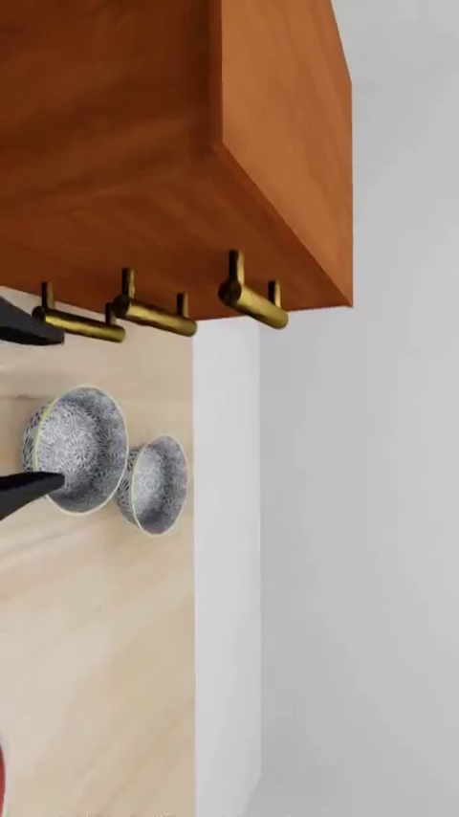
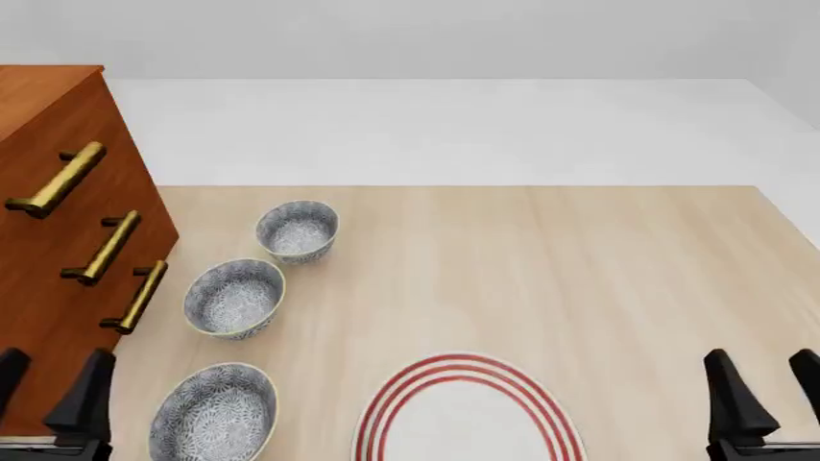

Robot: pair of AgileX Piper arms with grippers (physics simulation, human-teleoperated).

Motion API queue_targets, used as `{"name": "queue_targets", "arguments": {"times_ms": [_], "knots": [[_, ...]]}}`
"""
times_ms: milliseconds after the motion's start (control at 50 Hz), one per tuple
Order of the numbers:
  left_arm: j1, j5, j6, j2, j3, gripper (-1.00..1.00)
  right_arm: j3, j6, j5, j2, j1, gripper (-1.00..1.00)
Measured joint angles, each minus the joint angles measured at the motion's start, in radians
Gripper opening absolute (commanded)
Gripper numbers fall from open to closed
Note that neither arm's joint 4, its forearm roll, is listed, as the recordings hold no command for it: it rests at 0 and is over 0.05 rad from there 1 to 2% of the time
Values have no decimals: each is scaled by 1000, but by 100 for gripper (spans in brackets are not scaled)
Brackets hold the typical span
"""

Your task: Open the top drawer of the cabinet.

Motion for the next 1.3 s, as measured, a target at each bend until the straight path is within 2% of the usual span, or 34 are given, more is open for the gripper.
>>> {"name": "queue_targets", "arguments": {"times_ms": [320, 600, 1300], "knots": [[-21, 0, 46, -1, -11, 100, -2, 0, -1, 3, 0, 100], [-4, -35, 194, -1, -22, 100, -2, 0, -1, 4, 0, 100], [9, -36, 542, -1, -107, 100, -3, 0, -1, 4, 0, 100]]}}
